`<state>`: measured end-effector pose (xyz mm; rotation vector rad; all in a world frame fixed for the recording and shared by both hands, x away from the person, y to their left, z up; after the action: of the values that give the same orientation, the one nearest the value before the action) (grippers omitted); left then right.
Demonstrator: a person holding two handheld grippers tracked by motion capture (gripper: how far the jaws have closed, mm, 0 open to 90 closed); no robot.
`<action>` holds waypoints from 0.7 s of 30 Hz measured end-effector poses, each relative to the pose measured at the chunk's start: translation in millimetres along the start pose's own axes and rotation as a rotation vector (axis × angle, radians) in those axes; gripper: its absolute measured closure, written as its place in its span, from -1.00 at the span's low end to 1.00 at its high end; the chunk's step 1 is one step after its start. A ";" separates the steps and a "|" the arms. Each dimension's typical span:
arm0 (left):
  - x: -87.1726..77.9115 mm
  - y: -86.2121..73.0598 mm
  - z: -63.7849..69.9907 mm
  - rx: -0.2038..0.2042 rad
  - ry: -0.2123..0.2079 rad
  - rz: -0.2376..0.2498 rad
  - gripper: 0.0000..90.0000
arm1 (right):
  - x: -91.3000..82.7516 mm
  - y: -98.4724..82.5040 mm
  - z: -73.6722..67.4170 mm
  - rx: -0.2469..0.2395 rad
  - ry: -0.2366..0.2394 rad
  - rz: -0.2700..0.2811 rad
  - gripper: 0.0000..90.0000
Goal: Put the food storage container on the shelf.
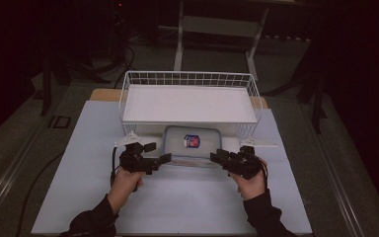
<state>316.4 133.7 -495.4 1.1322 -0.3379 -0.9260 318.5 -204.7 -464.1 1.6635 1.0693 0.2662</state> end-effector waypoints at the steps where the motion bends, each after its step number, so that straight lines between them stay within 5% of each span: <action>1: -2.5 -1.5 1.6 -0.003 -0.005 -0.004 -1.00 | 2.2 -2.6 -2.2 0.000 -0.002 -0.010 0.42; 8: -18.6 -15.0 15.6 0.041 -0.011 -0.013 -1.00 | 27.0 -27.6 -9.8 -0.017 0.007 -0.109 0.99; 13: -23.2 -30.1 20.4 0.057 -0.017 -0.006 -1.00 | 46.4 -39.4 -13.0 -0.031 -0.014 -0.159 0.99; 21: -21.6 -34.6 22.7 0.085 -0.009 -0.013 -1.00 | 66.0 -36.0 -17.0 -0.062 -0.027 -0.163 1.00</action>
<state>272.7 132.1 -511.8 1.2096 -0.3810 -0.9354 326.8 -143.6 -510.3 1.5116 1.1580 0.1691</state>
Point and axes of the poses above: each handheld gripper's, and its own axes: x roughly forward along the jaws, y roughly out of its top, z roughly to its right, the point moved 1 cm from there along x, roughly forward along the jaws, and after that the axes turned 8 degrees about z, right-handed, at the moved point
